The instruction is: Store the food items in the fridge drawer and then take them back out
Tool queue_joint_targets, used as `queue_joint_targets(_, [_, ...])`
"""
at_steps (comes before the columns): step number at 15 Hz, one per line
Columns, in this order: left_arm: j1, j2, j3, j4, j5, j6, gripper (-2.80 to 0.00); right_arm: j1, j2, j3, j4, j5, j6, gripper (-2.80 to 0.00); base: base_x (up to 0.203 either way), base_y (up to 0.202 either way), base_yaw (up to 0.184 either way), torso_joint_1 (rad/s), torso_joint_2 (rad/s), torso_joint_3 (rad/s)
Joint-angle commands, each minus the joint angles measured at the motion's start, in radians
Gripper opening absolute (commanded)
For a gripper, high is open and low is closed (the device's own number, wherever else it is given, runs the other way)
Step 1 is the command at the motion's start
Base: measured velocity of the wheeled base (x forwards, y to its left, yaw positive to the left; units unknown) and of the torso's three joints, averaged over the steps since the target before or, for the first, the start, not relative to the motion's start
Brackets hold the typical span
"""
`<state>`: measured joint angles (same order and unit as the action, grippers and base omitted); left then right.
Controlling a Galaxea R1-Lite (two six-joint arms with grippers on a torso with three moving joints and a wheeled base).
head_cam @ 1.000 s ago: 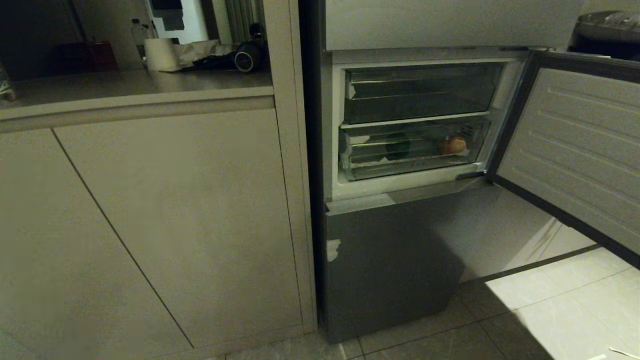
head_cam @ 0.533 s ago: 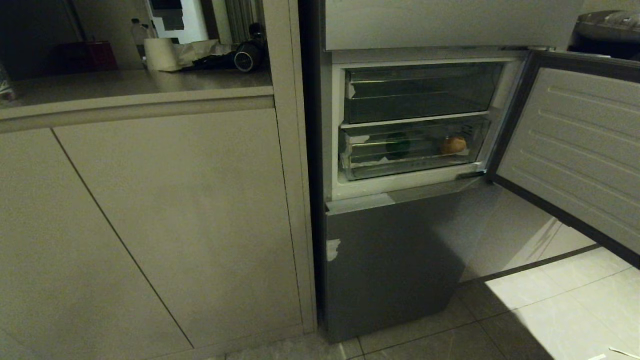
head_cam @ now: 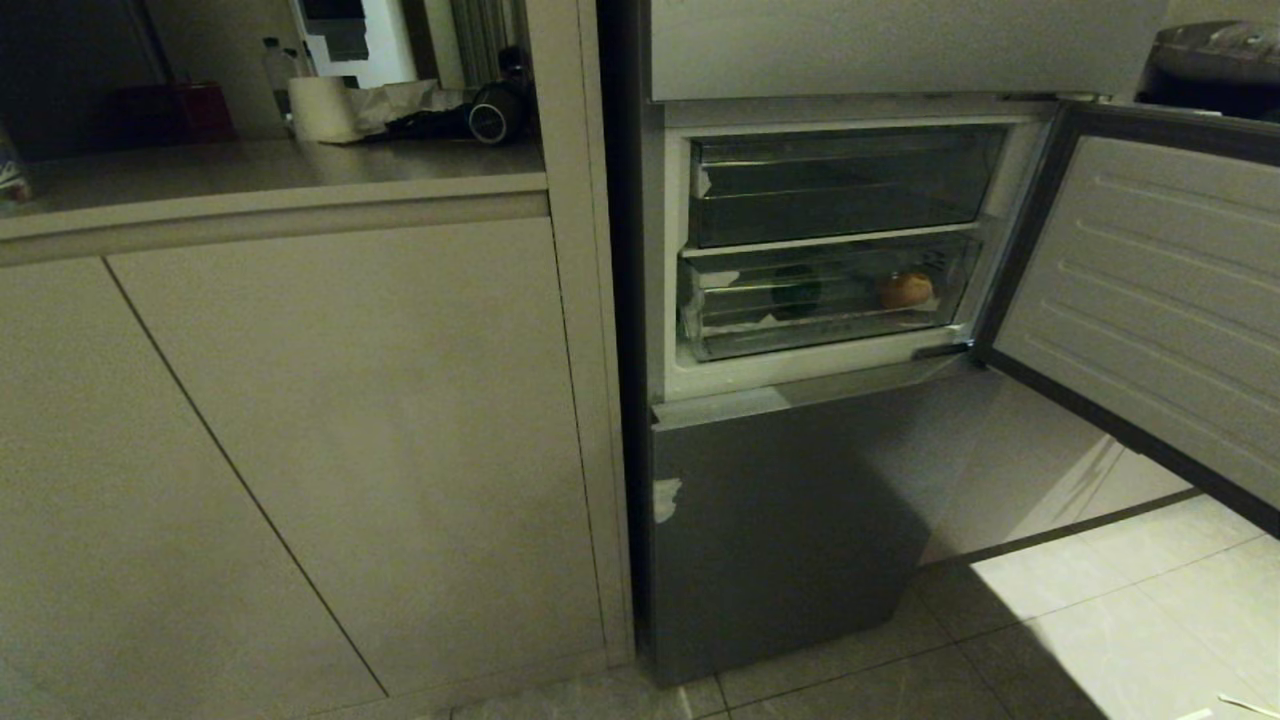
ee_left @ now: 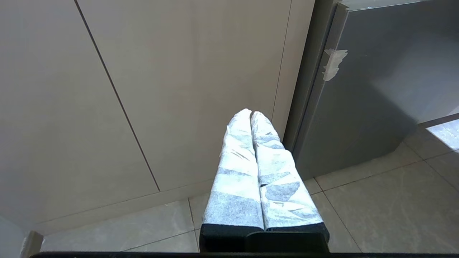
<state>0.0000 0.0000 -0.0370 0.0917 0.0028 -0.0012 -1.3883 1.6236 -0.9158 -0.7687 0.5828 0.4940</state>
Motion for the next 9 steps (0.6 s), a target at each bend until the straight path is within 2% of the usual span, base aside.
queue_joint_targets(1, [0.000,0.000,0.000,0.000,0.000,0.000,-2.80,0.000,-0.007,0.007,-0.004,0.015,0.002,-2.80,0.000,0.000,0.000,0.000,0.00,0.000])
queue_joint_targets(9, [0.000,0.000,0.000,0.000,0.000,0.000,-2.80,0.000,-0.129,0.115,-0.004,0.038,0.001,-2.80,0.000,0.000,0.000,0.000,0.00,0.000])
